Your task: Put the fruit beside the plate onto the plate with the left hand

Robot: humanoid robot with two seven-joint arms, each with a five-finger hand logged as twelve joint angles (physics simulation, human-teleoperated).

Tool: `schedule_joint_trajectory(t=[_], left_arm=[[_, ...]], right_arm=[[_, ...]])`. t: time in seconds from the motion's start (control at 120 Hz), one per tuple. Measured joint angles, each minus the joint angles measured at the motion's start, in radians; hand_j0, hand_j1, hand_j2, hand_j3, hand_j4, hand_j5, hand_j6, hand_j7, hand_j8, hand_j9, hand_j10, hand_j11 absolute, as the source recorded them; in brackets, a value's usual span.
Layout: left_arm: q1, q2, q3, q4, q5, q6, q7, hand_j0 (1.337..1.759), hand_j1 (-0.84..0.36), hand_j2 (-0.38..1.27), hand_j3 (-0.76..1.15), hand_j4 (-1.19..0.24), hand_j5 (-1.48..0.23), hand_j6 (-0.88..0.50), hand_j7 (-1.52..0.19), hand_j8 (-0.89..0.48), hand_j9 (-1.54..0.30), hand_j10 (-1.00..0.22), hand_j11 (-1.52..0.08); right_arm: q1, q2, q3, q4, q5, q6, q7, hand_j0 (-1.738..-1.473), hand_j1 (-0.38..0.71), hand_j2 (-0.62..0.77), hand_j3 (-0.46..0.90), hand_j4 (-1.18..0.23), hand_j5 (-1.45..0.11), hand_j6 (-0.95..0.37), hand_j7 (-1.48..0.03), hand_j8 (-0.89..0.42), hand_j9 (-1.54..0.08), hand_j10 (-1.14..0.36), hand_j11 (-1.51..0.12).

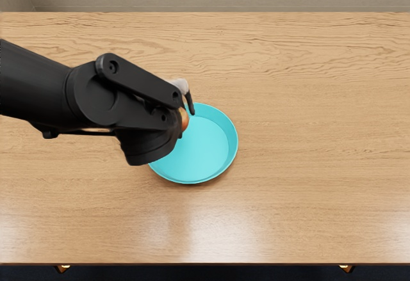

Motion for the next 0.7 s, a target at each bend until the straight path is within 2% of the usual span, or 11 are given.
schedule_joint_trajectory(t=[0.317, 0.533, 0.7], left_arm=[[0.101, 0.000, -0.039, 0.019, 0.030, 0.001, -0.003, 1.655, -0.28, 0.31, 0.00, -0.66, -0.99, -0.45, -0.94, -0.38, -0.94, -0.57, -0.94], [0.140, 0.000, -0.051, 0.030, 0.059, 0.001, -0.004, 1.655, -0.28, 0.30, 0.00, -0.65, -0.98, -0.45, -0.93, -0.38, -0.94, -0.57, -0.93], [0.143, 0.000, -0.052, 0.034, 0.067, 0.002, -0.004, 1.656, -0.28, 0.31, 0.00, -0.64, -0.95, -0.47, -0.90, -0.39, -0.91, -0.58, -0.90]], right_arm=[[0.000, 0.000, 0.000, 0.000, 0.000, 0.000, 0.000, -1.658, -0.30, -0.01, 0.00, -0.04, -0.05, -0.04, -0.05, -0.04, -0.05, -0.04, -0.05], [0.000, 0.000, 0.000, 0.000, 0.000, 0.000, 0.000, -1.658, -0.30, -0.01, 0.00, -0.04, -0.05, -0.04, -0.05, -0.04, -0.05, -0.04, -0.05], [0.000, 0.000, 0.000, 0.000, 0.000, 0.000, 0.000, -1.658, -0.30, -0.01, 0.00, -0.04, -0.05, -0.04, -0.05, -0.04, -0.05, -0.04, -0.05]])
